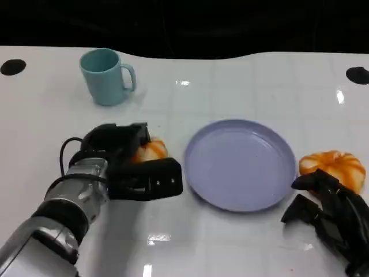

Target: Grasp the bread from the table and place it into the plate.

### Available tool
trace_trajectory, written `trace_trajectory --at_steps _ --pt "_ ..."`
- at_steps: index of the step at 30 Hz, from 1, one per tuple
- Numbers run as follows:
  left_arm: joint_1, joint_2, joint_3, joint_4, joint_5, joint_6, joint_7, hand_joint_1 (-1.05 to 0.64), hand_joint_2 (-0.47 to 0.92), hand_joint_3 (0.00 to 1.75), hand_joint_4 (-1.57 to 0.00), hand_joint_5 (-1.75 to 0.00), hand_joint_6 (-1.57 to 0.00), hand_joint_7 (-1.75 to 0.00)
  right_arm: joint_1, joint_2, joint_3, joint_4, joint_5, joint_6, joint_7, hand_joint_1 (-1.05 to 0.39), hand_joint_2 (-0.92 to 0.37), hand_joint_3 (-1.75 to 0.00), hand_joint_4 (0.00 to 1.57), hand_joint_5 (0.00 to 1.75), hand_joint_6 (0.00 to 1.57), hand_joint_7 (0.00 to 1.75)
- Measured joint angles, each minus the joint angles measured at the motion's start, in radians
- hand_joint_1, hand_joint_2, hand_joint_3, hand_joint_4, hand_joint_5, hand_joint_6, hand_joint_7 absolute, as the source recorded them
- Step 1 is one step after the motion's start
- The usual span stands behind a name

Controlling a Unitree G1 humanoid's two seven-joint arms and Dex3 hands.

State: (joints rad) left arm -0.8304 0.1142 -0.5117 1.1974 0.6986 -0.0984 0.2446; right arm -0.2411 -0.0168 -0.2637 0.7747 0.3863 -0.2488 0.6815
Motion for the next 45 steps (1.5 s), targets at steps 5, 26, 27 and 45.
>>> trace_trajectory --at_steps 5,26,27,45 --pt "-0.021 -0.002 0.024 -0.06 -0.018 0.001 0.045 -0.21 0.89 0.51 -0.79 -1.75 -0.51 -1.75 -0.014 -0.004 0.0 0.018 0.002 0.003 0.009 -0.55 -0.92 -0.17 0.64 1.58 0.61 1.2" --pt "-0.066 -0.085 0.032 -0.095 -0.043 -0.256 0.111 -0.16 0.54 1.07 -0.9 -1.75 -0.67 -1.75 -0.032 -0.022 0.005 0.071 -0.007 -0.058 0.02 -0.54 -0.92 -0.24 0.66 1.57 0.62 1.19" --pt "-0.068 -0.087 0.032 -0.095 -0.043 -0.264 0.111 -0.17 0.53 1.08 -0.91 -1.75 -0.7 -1.75 -0.033 -0.023 0.005 0.073 -0.007 -0.059 0.02 -0.54 -0.92 -0.24 0.66 1.57 0.63 1.19" --pt "-0.127 -0.18 -0.031 -0.012 -0.032 -0.265 0.015 -0.21 0.52 1.14 -0.92 -1.75 -0.7 -1.75 -0.03 -0.023 0.007 0.063 -0.004 -0.053 -0.003 -0.56 -0.92 -0.19 0.67 1.58 0.64 1.23"
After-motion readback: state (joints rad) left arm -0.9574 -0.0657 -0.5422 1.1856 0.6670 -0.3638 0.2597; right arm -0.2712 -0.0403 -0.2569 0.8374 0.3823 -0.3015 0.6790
